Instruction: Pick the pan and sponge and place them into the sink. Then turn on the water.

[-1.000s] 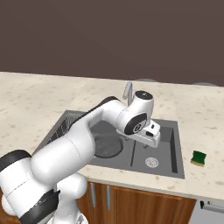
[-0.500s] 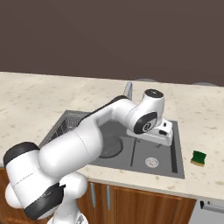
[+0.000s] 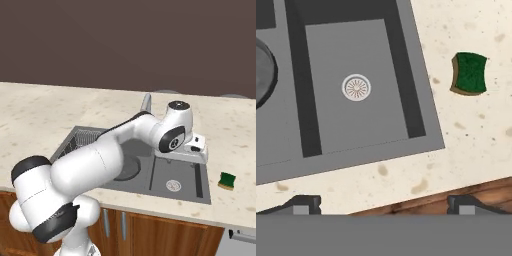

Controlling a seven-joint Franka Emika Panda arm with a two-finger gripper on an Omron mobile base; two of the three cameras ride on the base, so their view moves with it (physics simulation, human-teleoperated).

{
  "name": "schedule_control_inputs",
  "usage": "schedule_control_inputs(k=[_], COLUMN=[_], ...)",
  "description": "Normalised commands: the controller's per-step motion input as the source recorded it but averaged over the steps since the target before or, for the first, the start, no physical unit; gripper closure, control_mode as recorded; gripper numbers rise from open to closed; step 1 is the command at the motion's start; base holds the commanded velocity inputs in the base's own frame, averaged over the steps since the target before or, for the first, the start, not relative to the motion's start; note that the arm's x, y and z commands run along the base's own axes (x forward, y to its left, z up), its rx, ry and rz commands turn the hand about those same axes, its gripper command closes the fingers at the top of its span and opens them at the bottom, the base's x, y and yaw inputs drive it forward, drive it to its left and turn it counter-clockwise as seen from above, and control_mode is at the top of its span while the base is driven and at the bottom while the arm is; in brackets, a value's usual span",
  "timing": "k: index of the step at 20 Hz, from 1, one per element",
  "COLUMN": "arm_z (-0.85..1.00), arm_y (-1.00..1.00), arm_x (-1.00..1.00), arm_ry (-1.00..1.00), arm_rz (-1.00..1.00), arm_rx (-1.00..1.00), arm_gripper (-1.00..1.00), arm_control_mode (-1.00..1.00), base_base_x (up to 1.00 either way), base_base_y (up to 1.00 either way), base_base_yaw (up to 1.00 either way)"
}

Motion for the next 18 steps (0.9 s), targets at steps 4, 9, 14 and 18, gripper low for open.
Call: schedule_control_inputs(k=[4, 9, 14, 18], arm_z=[0.0, 0.09, 0.01, -0.05], arm_y=[-0.31, -0.25, -0.32, -0.31], arm_x=[0.14, 0.11, 0.1, 0.09], arm_ry=[0.0, 0.04, 0.08, 0.02], arm_rz=[0.01, -0.03, -0.06, 0.0], arm_rx=[-0.08, -0.09, 0.0, 0.09], arm_gripper=[-1.0, -1.0, -1.0, -1.0], arm_control_mode=[-1.0, -1.0, -1.0, -1.0], base_base_x=[0.0, 0.0, 0.0, 0.0], base_base_y=[0.0, 0.0, 0.0, 0.0], base_base_yaw=[0.0, 0.0, 0.0, 0.0])
